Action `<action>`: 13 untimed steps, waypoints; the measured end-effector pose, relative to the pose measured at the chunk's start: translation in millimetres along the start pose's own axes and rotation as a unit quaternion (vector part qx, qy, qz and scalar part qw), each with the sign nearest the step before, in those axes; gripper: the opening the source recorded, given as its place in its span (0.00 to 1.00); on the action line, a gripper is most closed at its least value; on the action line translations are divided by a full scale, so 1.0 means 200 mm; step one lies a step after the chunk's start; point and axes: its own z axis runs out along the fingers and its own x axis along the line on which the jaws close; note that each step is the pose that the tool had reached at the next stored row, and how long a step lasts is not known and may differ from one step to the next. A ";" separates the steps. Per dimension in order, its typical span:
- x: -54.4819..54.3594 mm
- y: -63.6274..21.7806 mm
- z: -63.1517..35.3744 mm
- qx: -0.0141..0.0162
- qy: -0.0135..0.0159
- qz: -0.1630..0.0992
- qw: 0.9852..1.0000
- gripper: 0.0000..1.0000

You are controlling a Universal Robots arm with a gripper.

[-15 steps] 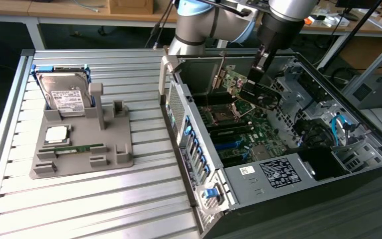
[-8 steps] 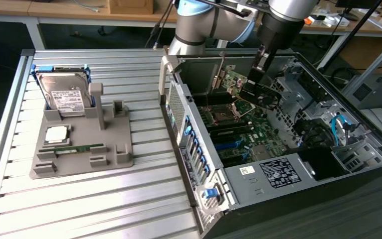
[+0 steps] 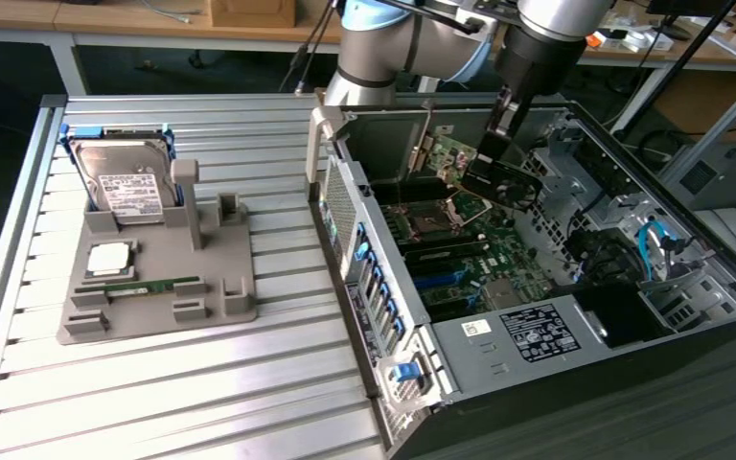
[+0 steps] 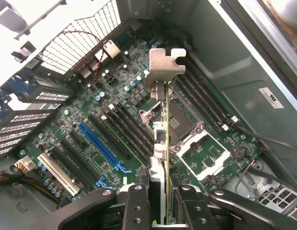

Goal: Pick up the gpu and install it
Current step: 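Insert the gpu into the slot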

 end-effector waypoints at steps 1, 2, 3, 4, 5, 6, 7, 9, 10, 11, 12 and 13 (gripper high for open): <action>0.00 0.000 0.000 0.000 0.000 -0.001 1.000 0.27; 0.00 0.000 0.000 0.000 0.000 -0.002 1.000 0.27; 0.00 0.000 0.000 0.000 0.000 -0.003 1.000 0.27; 0.00 0.000 0.000 0.000 0.000 -0.004 1.000 0.27; 0.00 0.000 0.000 0.000 0.000 -0.005 1.000 0.27; 0.00 0.000 0.000 0.000 0.000 -0.006 1.000 0.27; 0.00 0.000 0.000 0.000 0.000 -0.007 1.000 0.27; 0.00 0.000 0.000 0.000 0.000 -0.009 1.000 0.27; 0.00 0.000 0.000 0.000 0.000 -0.010 1.000 0.27; 0.00 0.000 0.001 0.000 0.000 -0.012 1.000 0.27; 0.00 0.000 0.001 0.000 0.000 -0.013 1.000 0.27; 0.00 0.000 0.001 0.000 0.000 -0.013 1.000 0.27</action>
